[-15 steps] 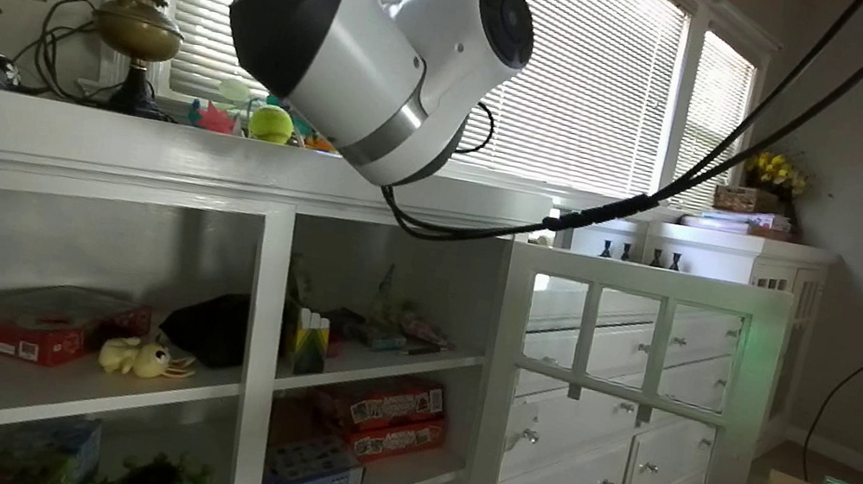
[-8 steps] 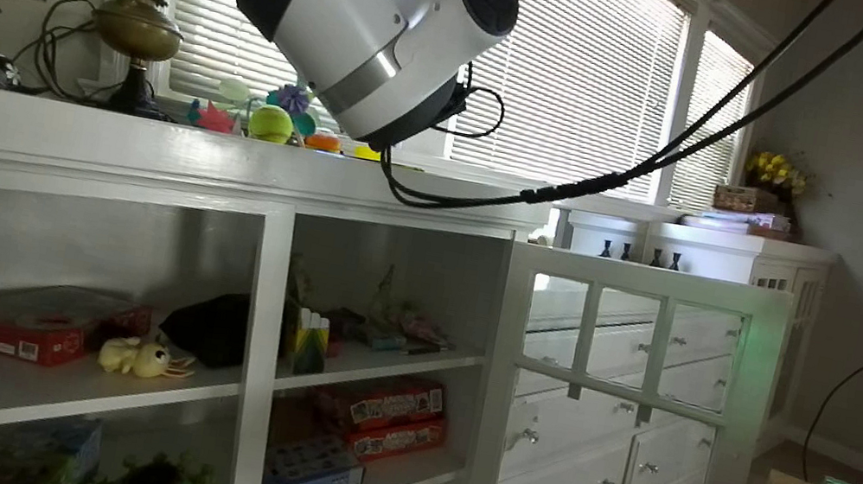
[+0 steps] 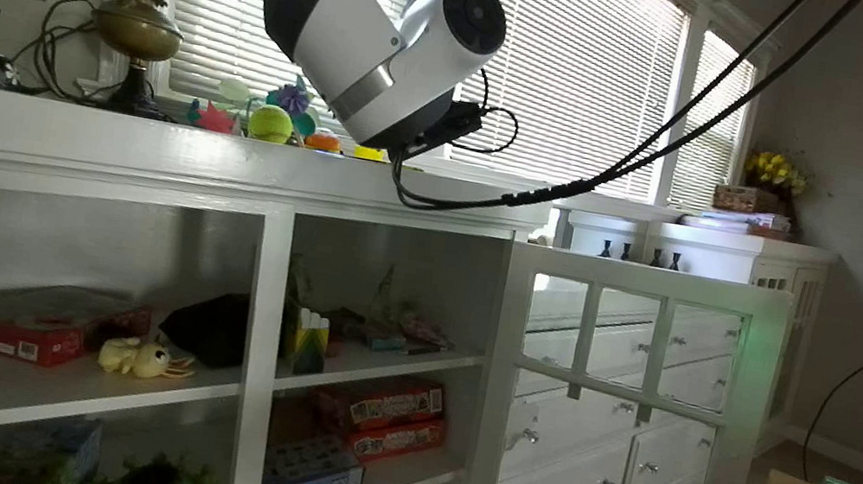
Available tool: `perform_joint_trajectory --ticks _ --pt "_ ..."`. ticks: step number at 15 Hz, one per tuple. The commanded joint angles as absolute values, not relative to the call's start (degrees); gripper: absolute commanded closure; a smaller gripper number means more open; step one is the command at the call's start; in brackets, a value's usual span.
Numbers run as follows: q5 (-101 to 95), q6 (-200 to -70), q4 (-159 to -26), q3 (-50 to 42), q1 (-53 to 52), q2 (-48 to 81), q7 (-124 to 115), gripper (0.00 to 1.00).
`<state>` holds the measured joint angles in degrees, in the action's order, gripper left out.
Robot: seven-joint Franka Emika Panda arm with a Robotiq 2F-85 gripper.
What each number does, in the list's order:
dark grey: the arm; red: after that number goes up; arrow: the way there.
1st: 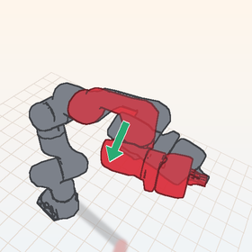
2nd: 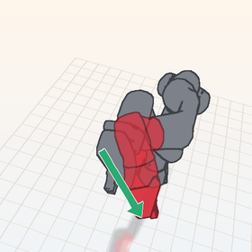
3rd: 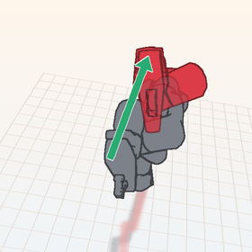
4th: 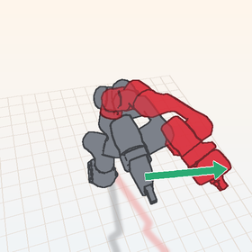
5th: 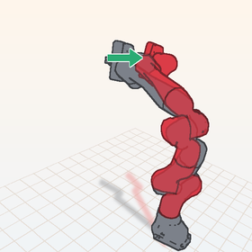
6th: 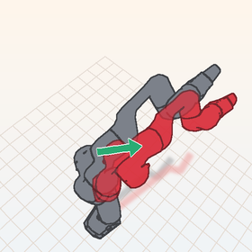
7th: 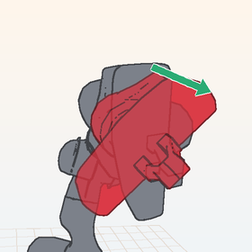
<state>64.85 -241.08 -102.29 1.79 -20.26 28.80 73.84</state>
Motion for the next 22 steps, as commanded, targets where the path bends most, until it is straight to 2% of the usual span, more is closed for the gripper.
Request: perform_joint_trajectory --ticks 1,19,20,21,22 --pt "68.01 -242.51 -98.02 2.46 -18.43 31.22 76.1 0.98" --pt "69.47 -240.86 -89.01 2.0 -14.44 39.53 76.42 0.98" --pt "69.53 -240.7 -88.66 2.05 -14.37 39.75 76.54 0.87" --pt "69.56 -240.61 -88.05 2.06 -14.26 40.16 76.62 0.68" --pt "69.55 -240.52 -87.55 2.04 -14.19 40.53 76.69 0.61"
